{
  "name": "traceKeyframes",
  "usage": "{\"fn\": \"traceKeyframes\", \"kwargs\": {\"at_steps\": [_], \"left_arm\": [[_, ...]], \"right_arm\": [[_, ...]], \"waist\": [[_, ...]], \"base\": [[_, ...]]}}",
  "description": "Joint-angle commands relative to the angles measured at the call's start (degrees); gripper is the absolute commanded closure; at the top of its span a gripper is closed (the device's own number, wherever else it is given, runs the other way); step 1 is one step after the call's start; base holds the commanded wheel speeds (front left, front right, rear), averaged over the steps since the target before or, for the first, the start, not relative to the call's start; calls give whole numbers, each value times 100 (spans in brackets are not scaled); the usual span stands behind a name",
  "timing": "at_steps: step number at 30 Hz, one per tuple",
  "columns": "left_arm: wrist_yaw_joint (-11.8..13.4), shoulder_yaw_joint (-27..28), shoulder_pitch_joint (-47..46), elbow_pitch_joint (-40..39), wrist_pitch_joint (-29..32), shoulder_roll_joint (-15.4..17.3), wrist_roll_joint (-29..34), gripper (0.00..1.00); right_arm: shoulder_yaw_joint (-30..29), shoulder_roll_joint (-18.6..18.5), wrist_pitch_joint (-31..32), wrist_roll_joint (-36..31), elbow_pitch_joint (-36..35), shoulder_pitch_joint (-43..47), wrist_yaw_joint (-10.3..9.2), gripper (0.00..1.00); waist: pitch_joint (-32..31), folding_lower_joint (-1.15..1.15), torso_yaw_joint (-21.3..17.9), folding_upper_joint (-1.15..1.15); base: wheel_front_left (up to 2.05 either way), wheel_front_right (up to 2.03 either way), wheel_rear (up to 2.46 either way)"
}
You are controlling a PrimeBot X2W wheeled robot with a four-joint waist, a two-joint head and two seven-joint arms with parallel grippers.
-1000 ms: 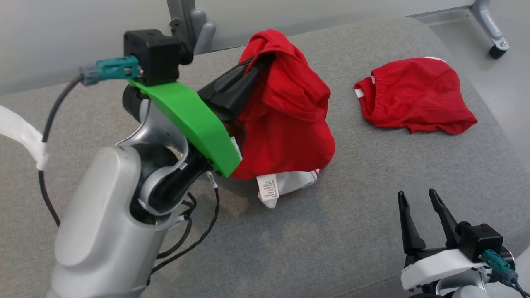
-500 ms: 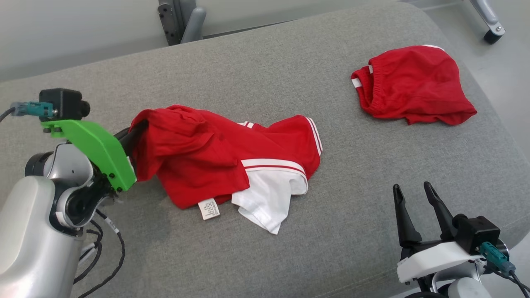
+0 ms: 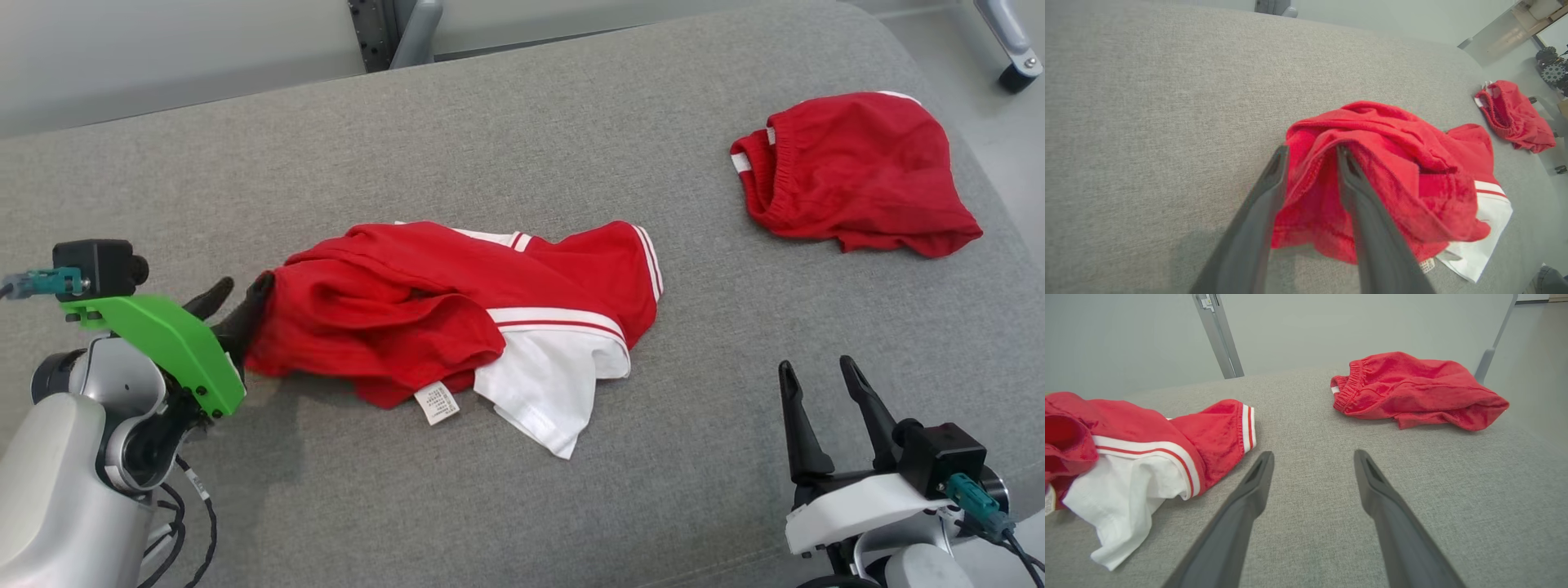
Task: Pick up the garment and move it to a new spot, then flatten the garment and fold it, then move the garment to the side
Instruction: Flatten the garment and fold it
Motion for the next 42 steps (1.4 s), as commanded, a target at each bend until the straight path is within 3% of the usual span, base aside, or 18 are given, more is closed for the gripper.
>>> {"fn": "traceKeyframes", "kwargs": {"at_steps": [1,4,7,14,19,24,29,32,36,42], "left_arm": [[11,46,-37,72,-198,16,131,0],[28,28,-33,121,-449,89,327,0],[131,46,68,-35,-1086,301,793,0],[650,213,1062,-1132,-2715,235,1451,0],[962,-85,2009,-1787,-3397,-139,1824,0],[1159,-279,2769,-2098,-3686,-618,2193,0],[957,-278,3077,-2111,-3715,-1005,2805,0],[671,-389,3055,-1912,-3712,-1279,3095,0],[289,-687,2634,-1396,-3713,-1594,3399,0],[51,-1196,1687,-367,-3707,-1873,3671,0]], "right_arm": [[-7,-16,-8,-60,-2,2,-7,0],[-15,-18,-8,-68,-1,31,-7,0],[-14,-16,-8,-110,-1,119,-7,0],[-187,-16,-8,-168,-89,457,-7,0],[-308,-12,-8,-268,-200,642,-7,0],[-388,-16,-8,-387,-354,736,-7,0],[-375,-19,-8,-474,-413,792,-7,0],[-357,-15,-8,-519,-406,771,-7,0],[-291,-16,-8,-533,-380,681,-7,0],[-150,-17,-8,-496,-404,523,-7,0]], "waist": [[-57,0,50,0],[-107,0,70,0],[-211,0,65,0],[-537,0,139,0],[-730,0,291,0],[-821,0,457,0],[-846,0,664,0],[-845,0,742,0],[-801,0,735,0],[-568,0,451,0]], "base": [[0,0,0],[0,0,0],[0,0,0],[0,0,0],[0,0,0],[0,0,0],[0,0,0],[0,0,0],[0,0,0],[0,0,0]]}}
